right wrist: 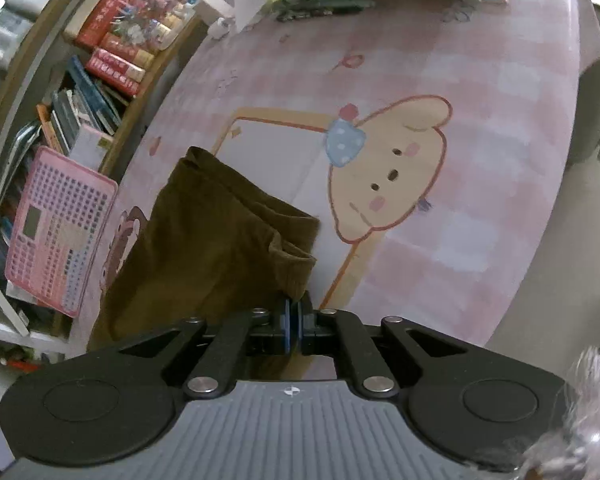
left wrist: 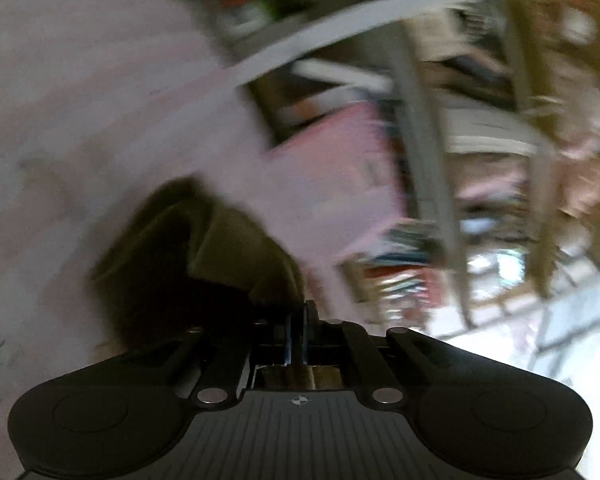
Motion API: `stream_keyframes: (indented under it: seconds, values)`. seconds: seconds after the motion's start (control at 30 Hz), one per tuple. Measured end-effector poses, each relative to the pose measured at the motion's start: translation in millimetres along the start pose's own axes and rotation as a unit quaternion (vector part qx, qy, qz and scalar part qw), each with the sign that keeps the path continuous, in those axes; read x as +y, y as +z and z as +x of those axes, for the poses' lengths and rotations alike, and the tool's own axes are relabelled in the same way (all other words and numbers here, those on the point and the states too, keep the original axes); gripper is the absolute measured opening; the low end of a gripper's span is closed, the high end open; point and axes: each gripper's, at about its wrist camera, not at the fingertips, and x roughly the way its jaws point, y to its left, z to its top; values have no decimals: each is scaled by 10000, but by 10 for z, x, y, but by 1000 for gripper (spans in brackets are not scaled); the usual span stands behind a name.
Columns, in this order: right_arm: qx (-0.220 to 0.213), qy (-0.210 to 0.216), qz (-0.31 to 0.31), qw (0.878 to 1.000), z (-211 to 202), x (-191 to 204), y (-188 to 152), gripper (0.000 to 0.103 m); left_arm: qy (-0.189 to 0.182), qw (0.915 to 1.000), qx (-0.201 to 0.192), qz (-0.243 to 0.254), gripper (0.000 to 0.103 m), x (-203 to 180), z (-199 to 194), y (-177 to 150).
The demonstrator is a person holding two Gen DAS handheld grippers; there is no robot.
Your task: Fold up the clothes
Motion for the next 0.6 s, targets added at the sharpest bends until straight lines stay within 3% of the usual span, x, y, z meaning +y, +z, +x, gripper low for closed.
stream_keyframes:
  seconds: [0.17,0.23,0.3,0.4,0.43,0.5,0.6]
  values:
    - [-632,1061,-662,9901,-242,707,423,3,-108,9999,39,-56,3,-127,178,185]
    - [-933,1501,-1137,9777,-366,1145,616,3,-118,9999,50,-99,3,-167,262,264]
    - [-1273,1904,-1414,9631,-538,1464,741,3,-501,9987,-130,-9,3,-275,171,272]
    - [-1672,2359,-1513,9453,-807,1589,777,3,-640,9977,-233,-36,4,-237,37,225]
    - [-1696,2295,-1469,9471,-829,1514,756,3,-571,9980,-238,-115,4,-167,6,193]
    - [-1496,1866,-1229,9632,-726,1213,681,3,-168,9991,-96,-390,4,115,-25,78]
    - [-719,801,-738,9914,-272,635,483,3,587,9958,328,-617,4,502,64,-151]
